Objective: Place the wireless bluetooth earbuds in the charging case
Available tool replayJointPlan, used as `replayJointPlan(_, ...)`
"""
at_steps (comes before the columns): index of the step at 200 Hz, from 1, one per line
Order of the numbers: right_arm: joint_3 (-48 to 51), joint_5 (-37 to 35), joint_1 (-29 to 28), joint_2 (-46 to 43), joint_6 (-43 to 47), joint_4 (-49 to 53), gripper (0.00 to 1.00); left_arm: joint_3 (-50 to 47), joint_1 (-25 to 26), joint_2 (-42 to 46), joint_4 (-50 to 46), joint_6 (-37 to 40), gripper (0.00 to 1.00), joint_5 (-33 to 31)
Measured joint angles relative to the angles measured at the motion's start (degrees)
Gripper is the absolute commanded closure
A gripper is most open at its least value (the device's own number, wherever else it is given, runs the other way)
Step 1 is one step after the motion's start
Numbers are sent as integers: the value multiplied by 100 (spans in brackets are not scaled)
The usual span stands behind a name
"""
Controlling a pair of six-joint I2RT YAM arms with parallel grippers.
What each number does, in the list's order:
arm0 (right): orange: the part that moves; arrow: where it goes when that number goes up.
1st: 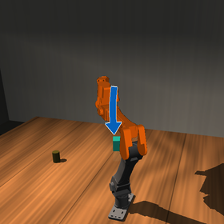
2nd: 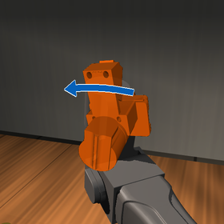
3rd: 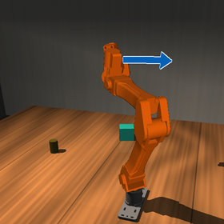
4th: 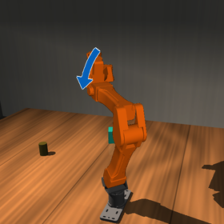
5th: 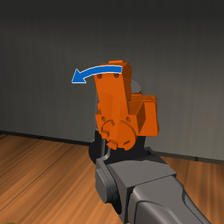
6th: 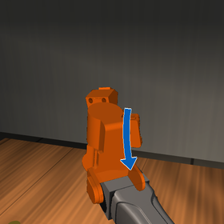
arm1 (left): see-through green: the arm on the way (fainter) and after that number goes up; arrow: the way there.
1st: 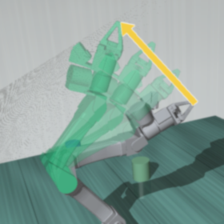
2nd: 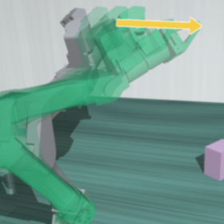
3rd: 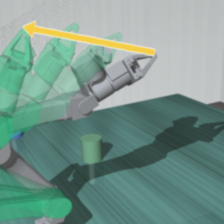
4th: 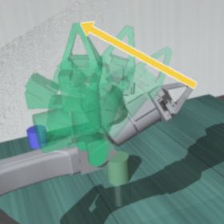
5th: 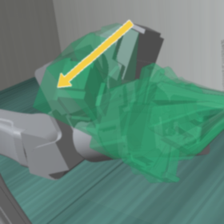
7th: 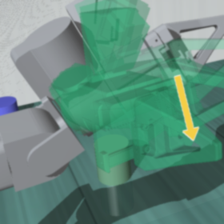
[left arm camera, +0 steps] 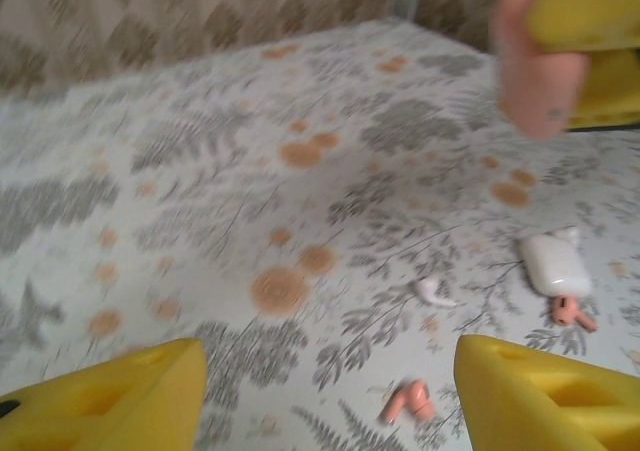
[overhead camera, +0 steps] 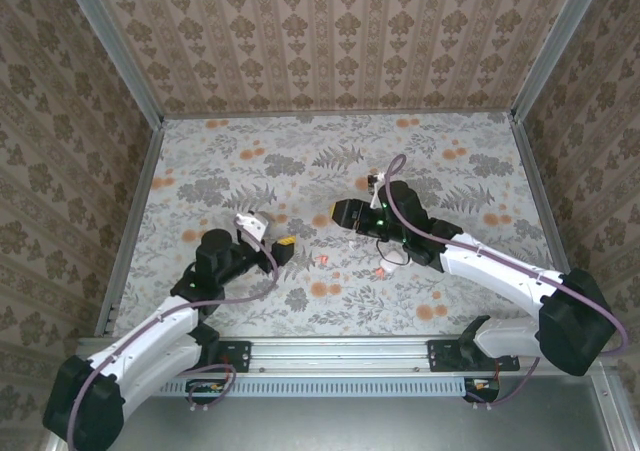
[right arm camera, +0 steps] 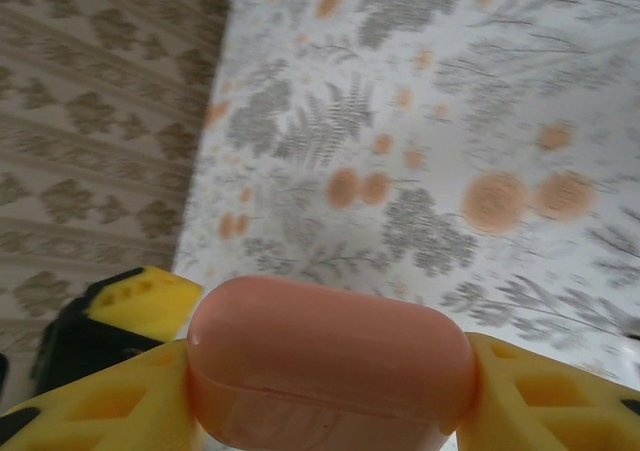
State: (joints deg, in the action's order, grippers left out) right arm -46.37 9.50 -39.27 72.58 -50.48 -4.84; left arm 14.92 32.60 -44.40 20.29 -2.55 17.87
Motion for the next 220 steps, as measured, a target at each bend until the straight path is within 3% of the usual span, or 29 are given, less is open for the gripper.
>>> replayJointPlan(54,111,732,-46,74,-63,-1150,49,52,426,-356,726,625,36,299)
replayJointPlan(151,168,1073,-382,450,-164,-1934,49,337,981,-1250,2140,476,45,-42)
replayJointPlan(220,199,1069,-420,455,-225,-2055,48,348,1115,-1266,2566,216,69,-404)
